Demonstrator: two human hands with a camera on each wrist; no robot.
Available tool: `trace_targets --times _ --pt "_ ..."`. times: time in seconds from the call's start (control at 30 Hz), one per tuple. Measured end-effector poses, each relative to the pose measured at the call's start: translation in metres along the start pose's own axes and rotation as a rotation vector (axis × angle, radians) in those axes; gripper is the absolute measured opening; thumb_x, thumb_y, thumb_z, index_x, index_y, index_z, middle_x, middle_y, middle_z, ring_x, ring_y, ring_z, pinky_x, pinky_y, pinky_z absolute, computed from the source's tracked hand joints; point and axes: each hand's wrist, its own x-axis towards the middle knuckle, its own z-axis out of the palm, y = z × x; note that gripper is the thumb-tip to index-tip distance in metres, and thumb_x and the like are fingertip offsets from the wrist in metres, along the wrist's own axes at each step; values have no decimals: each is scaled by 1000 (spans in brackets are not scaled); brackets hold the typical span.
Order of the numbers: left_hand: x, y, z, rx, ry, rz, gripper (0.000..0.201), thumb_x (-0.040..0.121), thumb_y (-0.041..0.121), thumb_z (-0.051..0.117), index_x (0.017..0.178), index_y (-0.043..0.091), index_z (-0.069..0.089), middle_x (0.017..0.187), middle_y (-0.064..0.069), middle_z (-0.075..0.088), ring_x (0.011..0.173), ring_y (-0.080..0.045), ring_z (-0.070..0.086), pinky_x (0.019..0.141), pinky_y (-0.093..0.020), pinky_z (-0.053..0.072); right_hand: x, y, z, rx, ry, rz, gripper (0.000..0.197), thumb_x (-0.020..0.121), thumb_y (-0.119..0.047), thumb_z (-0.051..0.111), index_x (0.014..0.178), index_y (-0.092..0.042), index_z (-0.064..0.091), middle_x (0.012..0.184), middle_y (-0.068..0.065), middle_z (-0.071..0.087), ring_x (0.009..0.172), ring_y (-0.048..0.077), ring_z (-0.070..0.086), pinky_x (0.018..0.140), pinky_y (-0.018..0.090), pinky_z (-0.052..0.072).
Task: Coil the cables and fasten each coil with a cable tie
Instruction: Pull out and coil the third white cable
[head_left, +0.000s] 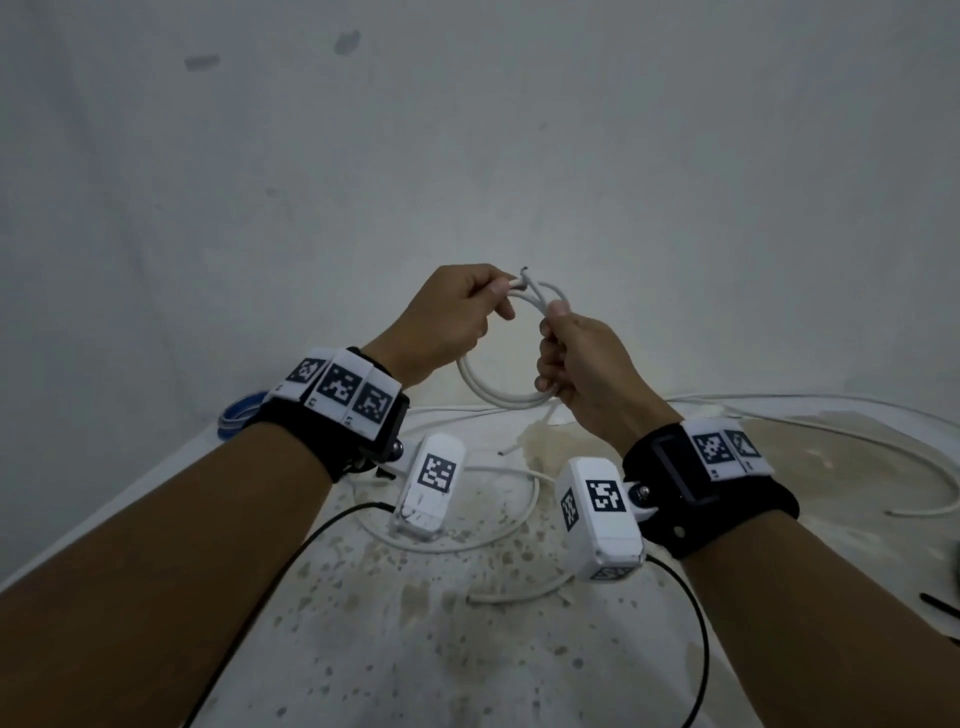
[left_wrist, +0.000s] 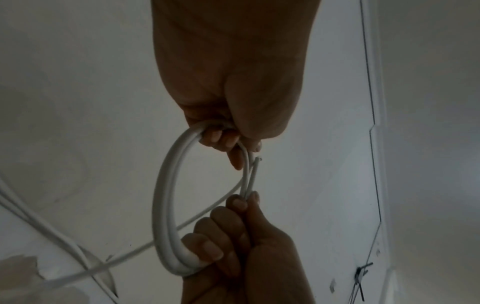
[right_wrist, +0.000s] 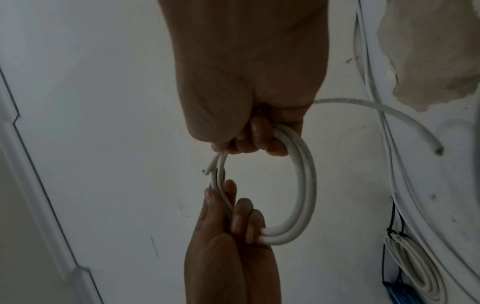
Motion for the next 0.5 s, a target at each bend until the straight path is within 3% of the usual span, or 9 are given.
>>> trace_targets --times 0.17,0.33,0.43,0.5 --pt "4 1 -8 66 -103 61 25 103 12 44 113 6 67 96 -5 73 62 -10 59 54 -21 47 -2 -1 -1 -21 -23 -9 35 105 -31 42 76 -15 49 53 -4 29 47 12 26 49 26 35" --pt "4 4 -14 49 -146 111 29 104 6 40 121 6 64 98 -7 73 62 -14 59 58 -24 50 -1 -11 -3 30 -41 -9 34 105 -30 42 75 -16 48 51 -6 28 45 11 24 46 24 33" --pt "4 6 -13 65 -153 112 30 103 5 39 117 9 65 95 -3 73 60 -12 53 53 -21 45 0 -13 -3 9 -28 -19 35 105 -30 44 73 -16 49 50 -7 29 43 10 27 45 24 34" --pt "3 8 -9 53 -148 91 28 103 8 39 107 9 67 83 0 67 55 -8 43 50 -18 37 1 -13 -2 -24 -29 -39 36 104 -30 45 72 -16 51 50 -6 30 44 11 28 45 25 35"
